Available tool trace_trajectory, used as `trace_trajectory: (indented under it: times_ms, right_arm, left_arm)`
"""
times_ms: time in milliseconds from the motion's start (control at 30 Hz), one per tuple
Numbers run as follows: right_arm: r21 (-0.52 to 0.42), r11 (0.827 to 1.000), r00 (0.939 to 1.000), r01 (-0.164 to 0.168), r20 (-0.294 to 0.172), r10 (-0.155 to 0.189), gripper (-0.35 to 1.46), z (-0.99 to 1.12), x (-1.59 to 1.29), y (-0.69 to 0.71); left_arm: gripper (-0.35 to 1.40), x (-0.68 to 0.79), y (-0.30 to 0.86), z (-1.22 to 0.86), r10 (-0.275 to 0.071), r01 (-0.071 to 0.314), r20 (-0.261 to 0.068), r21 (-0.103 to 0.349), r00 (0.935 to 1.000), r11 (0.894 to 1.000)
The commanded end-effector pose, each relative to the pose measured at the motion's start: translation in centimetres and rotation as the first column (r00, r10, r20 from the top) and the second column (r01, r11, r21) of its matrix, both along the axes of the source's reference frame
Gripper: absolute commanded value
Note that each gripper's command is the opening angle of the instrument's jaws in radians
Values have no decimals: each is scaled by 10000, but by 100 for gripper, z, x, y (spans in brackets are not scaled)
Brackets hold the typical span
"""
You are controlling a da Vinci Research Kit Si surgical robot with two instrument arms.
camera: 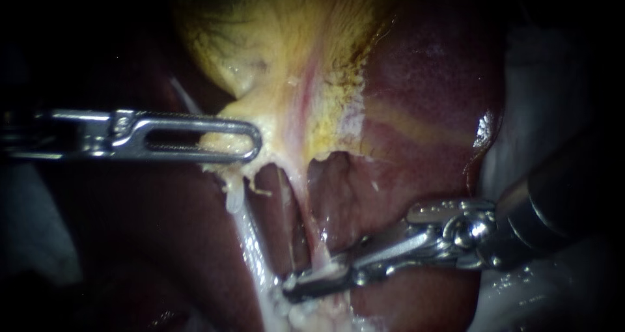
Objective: Going back second clip right tube
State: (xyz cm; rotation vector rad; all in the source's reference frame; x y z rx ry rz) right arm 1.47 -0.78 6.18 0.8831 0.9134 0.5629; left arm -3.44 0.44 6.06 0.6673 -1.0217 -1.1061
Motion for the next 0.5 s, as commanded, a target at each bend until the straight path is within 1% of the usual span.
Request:
trace_trajectory:
  times_ms: [33,133,167,200,233,267,300,333,400,433,467,500]
  right_arm:
    - [38,10000,10000,-59,-30,59,-35,-1,0,1]
    - [-183,9997,9997,-166,-186,162,-35,-2,2,3]
    - [-212,9995,9993,-219,-303,212,-35,-2,2,4]
    - [-307,9993,9991,-199,-371,188,-35,-2,3,4]
    - [-544,9980,9982,-310,-523,282,-21,-2,4,5]
    - [-1013,9940,9968,-400,-729,327,-4,-2,6,6]
    - [-1480,9872,9942,-601,-969,460,20,-1,9,8]
    - [-1638,9833,9917,-790,-1131,608,34,0,12,9]
    - [-2044,9740,9860,-979,-1525,671,45,1,18,10]
    - [-2340,9656,9834,-1138,-1647,760,49,2,21,11]
    - [-2673,9554,9824,-1256,-1676,823,50,2,23,11]
    - [-2812,9510,9825,-1286,-1666,836,50,2,23,11]
  left_arm:
    - [-35,0,0,-1,-6,6,-13,-3,10000,10000]
    - [-35,-1,-1,-1,-11,11,-17,-4,10000,10000]
    - [-35,-1,-1,-1,-13,13,-18,-5,10000,10000]
    - [-35,-1,-1,-1,-14,14,-19,-5,10000,10000]
    - [-35,-1,-1,-2,-17,17,-21,-6,10000,10000]
    - [-35,-2,-1,-2,-17,17,-21,-7,10000,10000]
    - [-35,-2,-2,-2,-18,18,-22,-8,10000,10000]
    - [-35,-2,-2,-2,-19,19,-23,-8,10000,10000]
    - [-35,-2,-2,-1,-20,20,-24,-9,10000,10000]
    - [-35,-2,-2,-1,-20,20,-24,-10,10000,10000]
    - [-35,-2,-2,-1,-21,21,-24,-10,10000,10000]
    - [-35,-2,-2,-1,-19,19,-24,-10,10000,10000]
